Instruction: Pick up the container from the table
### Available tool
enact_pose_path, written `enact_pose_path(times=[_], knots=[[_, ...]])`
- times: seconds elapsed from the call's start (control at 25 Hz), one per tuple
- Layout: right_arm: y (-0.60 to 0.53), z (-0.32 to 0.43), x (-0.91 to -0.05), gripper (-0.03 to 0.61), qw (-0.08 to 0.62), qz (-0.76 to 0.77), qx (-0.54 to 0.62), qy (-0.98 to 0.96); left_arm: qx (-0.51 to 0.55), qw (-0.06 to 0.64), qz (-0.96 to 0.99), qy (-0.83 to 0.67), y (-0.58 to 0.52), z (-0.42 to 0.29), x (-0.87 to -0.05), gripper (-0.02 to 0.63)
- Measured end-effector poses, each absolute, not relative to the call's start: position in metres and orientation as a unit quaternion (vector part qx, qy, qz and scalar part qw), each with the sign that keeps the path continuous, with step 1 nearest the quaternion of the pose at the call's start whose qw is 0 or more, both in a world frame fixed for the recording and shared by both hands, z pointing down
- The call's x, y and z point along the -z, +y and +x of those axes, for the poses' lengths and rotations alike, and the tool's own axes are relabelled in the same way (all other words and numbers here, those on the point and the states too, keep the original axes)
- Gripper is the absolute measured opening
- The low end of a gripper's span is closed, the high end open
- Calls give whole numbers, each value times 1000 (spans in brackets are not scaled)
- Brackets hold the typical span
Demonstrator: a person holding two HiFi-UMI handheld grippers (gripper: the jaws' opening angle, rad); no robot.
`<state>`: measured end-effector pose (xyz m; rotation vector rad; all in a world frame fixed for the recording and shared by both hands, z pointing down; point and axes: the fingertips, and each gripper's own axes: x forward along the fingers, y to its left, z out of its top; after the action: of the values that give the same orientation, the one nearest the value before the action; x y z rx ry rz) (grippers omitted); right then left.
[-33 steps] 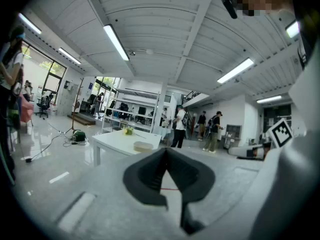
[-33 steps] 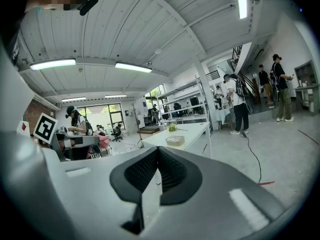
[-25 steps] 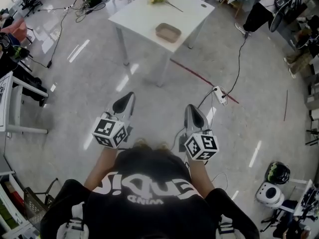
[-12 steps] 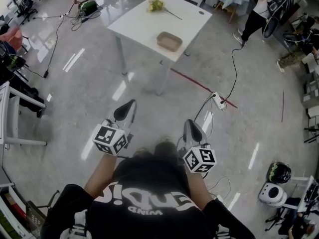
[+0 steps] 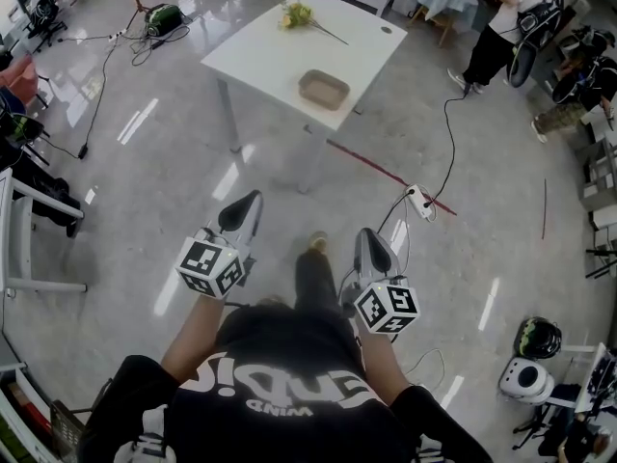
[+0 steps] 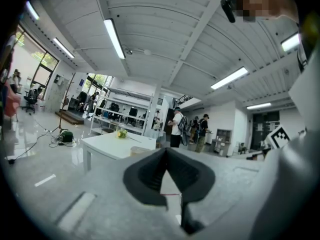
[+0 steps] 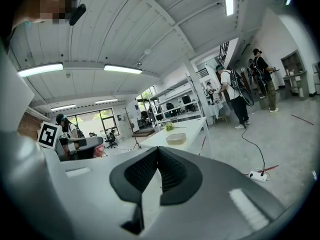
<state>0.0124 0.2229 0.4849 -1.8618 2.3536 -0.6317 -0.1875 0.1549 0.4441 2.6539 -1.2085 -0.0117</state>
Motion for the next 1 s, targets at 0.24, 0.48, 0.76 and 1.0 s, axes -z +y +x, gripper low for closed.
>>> enact_pose_path(times=[0.24, 0.48, 0.76, 1.0], knots=[[177, 23, -488, 0, 43, -603, 206, 770, 4, 116, 901, -418, 111, -178, -449, 2], [121, 30, -490, 0, 40, -593, 210, 776, -2, 116, 899, -422, 61, -168, -449, 2], [47, 56, -490, 0, 35, -591, 219, 776, -9, 120, 897, -424, -15, -145, -448, 2], [-12, 88, -481, 0, 34, -588, 221, 777, -11, 124, 895, -429, -74, -118, -440, 2]])
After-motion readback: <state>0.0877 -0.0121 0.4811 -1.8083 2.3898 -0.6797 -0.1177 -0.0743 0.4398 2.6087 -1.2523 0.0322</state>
